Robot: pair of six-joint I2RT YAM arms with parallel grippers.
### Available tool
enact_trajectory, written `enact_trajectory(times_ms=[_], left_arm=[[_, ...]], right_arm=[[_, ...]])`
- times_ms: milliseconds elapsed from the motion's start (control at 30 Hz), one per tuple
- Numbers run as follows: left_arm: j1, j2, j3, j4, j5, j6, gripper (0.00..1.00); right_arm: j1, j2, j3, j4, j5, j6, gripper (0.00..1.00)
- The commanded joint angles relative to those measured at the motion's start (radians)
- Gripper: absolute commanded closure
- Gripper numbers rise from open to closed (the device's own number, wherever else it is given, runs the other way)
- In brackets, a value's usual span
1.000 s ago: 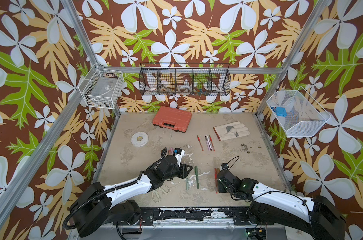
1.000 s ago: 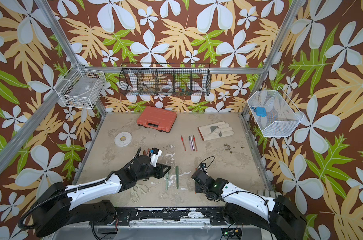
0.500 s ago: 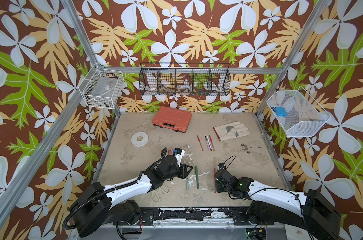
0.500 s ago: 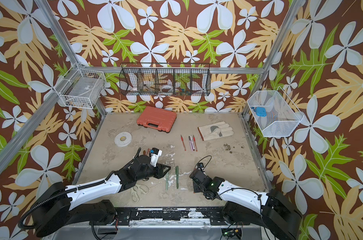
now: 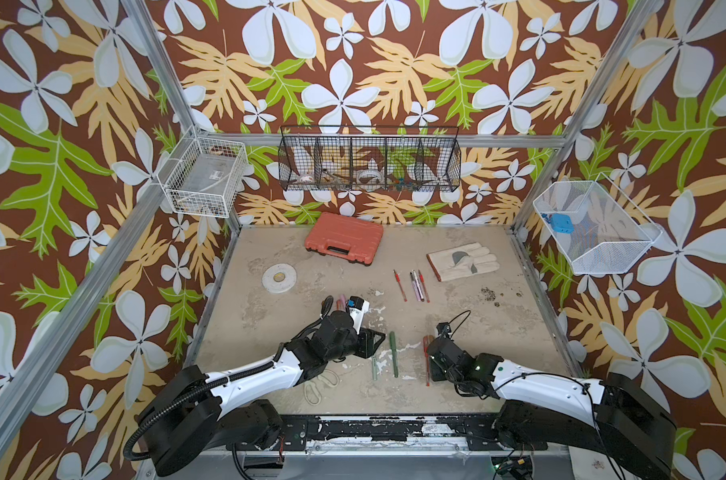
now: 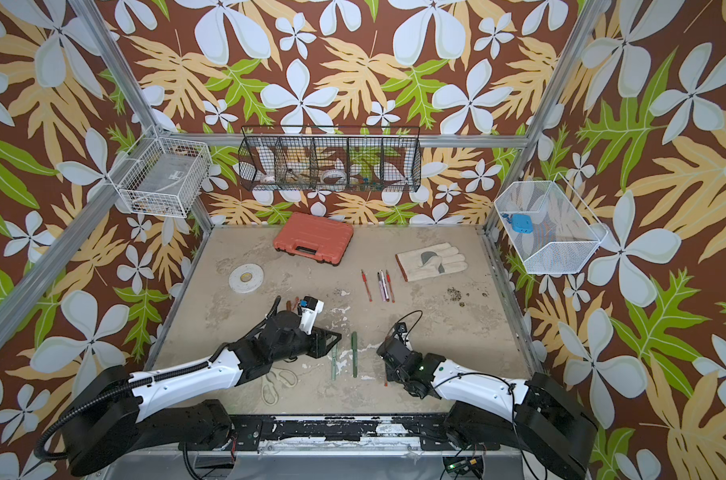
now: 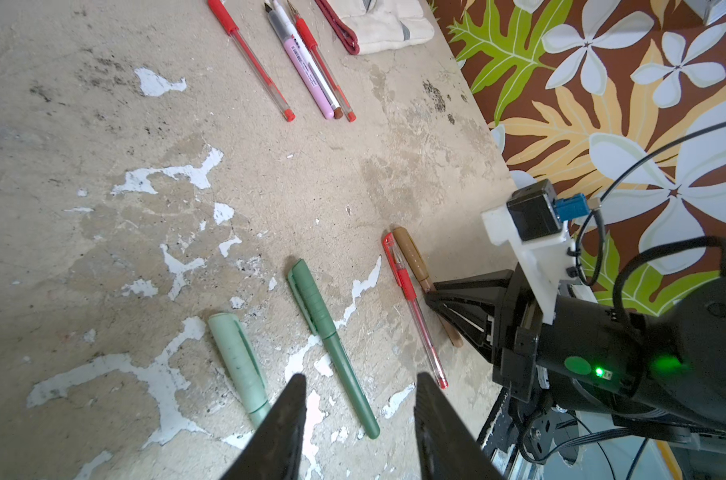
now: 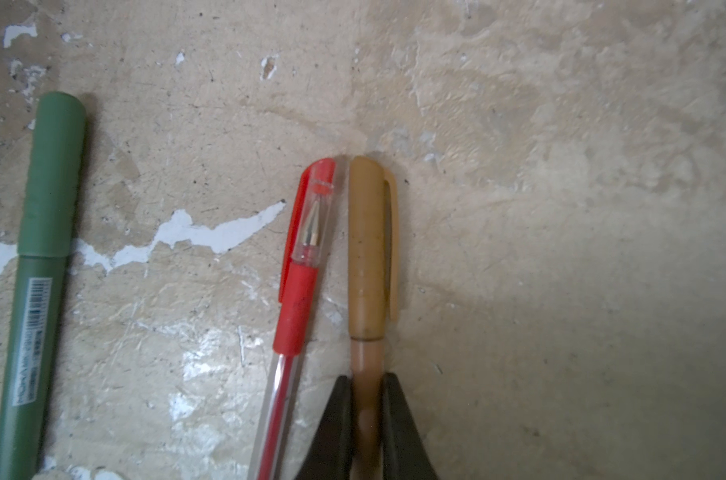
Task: Open the pen caps
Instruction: 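Grasp the tan pen and lift it upright with the right gripper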
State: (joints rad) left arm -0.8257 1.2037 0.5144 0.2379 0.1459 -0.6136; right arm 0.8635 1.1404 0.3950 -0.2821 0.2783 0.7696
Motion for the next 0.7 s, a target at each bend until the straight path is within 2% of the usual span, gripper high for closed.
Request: enact_trajectory(times_ms=[0,200,333,533,667], left_arm=[[0.000,-0.009,0.003,0.036,-0.050,-0.025,0.55],[0.028,-0.001,0.039,0.139,-0.006,-0.124,0.53],[0.056,-0.005,0.058,0.276,0.004,-0.166,0.52],[0.098,-0.050,-0.010,0.468,0.027,-0.088,0.49],[0.134,-0.131,-0.068,0.499,0.047,-0.050,0.48]], right_arm=[[-0.001,-0.021,0.021,-0.034,0.025,-0.019,0.91],[-0.001,-0.121,0.096,-0.016,0.051,-0.080,0.93],[-0.001,-0.193,0.177,0.060,0.033,-0.189,0.95],[-0.001,-0.267,0.212,0.239,-0.041,-0.415,0.96],[-0.001,-0.277,0.189,0.321,-0.129,-0.501,0.96]])
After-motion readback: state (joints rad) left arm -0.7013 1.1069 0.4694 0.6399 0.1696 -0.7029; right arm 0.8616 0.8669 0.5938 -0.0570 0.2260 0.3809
